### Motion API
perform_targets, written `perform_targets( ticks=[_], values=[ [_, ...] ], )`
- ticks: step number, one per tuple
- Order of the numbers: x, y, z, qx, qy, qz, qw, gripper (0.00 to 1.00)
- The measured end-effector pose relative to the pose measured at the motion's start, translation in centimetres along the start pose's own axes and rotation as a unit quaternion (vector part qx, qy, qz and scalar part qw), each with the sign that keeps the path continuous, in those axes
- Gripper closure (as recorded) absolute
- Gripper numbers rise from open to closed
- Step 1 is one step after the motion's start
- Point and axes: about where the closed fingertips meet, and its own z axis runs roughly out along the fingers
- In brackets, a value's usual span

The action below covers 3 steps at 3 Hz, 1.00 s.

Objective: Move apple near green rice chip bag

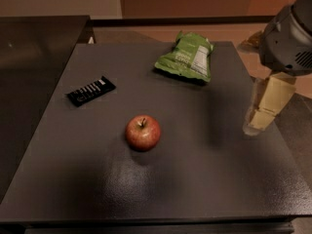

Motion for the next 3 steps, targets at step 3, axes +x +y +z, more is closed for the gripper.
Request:
perform_targets(
  ticks=[3],
  values=[
    [-8.5, 3.6, 8.3, -0.073, -0.094, -0.063, 0.9909, 0.0]
  ],
)
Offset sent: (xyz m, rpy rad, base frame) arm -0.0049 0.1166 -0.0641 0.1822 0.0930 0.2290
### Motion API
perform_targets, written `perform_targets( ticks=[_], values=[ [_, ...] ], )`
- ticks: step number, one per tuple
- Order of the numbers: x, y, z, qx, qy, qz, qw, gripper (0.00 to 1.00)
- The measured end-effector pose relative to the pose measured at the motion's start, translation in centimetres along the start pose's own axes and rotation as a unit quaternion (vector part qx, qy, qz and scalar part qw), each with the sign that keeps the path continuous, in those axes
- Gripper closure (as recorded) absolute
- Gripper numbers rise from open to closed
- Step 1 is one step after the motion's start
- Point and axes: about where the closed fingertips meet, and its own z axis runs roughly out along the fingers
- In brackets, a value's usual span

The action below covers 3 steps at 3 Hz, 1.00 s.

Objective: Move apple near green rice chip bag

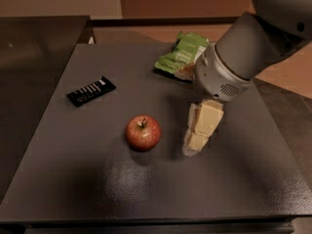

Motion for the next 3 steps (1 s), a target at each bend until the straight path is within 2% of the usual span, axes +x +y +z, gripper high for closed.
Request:
perform_targets(
  ticks=[2, 3],
  values=[
    [-3.6, 0.8, 5.4, -0.04, -0.018, -0.033, 0.9985, 0.0],
    [-4.1, 1.4, 6.8, -0.054, -0.018, -0.041, 0.9975, 0.0]
  ],
)
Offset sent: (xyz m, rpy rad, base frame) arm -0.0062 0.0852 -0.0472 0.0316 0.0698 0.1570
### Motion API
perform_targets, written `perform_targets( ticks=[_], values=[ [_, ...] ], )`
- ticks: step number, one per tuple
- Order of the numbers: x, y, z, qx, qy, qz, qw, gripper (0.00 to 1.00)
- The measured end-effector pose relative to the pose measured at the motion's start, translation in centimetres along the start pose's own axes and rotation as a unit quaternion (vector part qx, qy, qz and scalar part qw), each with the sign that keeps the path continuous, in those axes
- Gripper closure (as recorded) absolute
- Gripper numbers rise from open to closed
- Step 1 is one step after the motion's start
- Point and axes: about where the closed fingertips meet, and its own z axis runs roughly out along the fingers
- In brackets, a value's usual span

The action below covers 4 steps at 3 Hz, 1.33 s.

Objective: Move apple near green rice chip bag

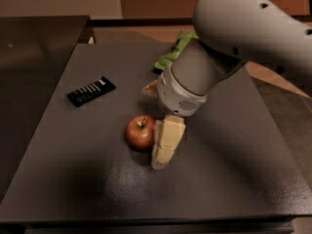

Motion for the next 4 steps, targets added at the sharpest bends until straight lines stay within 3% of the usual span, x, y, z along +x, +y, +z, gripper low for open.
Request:
perform_targets(
  ticks=[2, 4],
  values=[
    [0.2, 0.2, 1.4, -0.009, 0.004, 0.001, 1.0, 0.41],
    [0.8, -0.7, -1.2, 0.026, 0.004, 0.021, 0.9994, 0.87]
  ],
)
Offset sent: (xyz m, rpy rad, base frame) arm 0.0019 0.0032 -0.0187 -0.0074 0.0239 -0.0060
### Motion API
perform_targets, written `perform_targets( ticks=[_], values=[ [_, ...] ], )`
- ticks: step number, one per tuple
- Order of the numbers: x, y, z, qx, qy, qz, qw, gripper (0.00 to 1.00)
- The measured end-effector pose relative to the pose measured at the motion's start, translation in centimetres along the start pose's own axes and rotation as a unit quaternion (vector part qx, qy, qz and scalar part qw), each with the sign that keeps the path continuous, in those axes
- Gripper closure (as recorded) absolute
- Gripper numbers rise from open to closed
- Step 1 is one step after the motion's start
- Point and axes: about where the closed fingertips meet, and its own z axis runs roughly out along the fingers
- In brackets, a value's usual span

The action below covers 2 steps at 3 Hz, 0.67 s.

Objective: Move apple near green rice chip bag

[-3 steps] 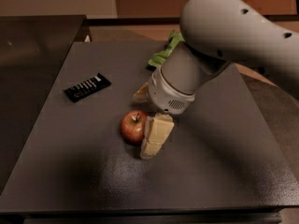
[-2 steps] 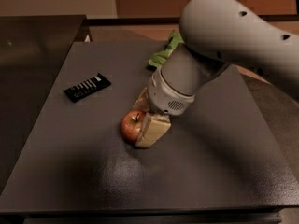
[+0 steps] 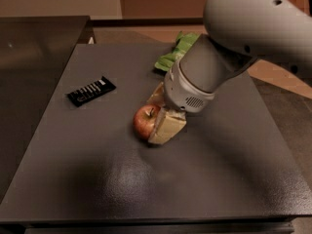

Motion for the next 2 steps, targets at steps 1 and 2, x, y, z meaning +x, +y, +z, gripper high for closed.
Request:
perform_targets(
  ticks=[1, 2],
  values=[
    [1.7, -1.9, -3.0, 0.046, 0.011, 0.038, 0.9981, 1.0],
    [4.7, -4.8, -6.2, 0.098, 0.021, 0.101, 0.9898, 1.0]
  ],
)
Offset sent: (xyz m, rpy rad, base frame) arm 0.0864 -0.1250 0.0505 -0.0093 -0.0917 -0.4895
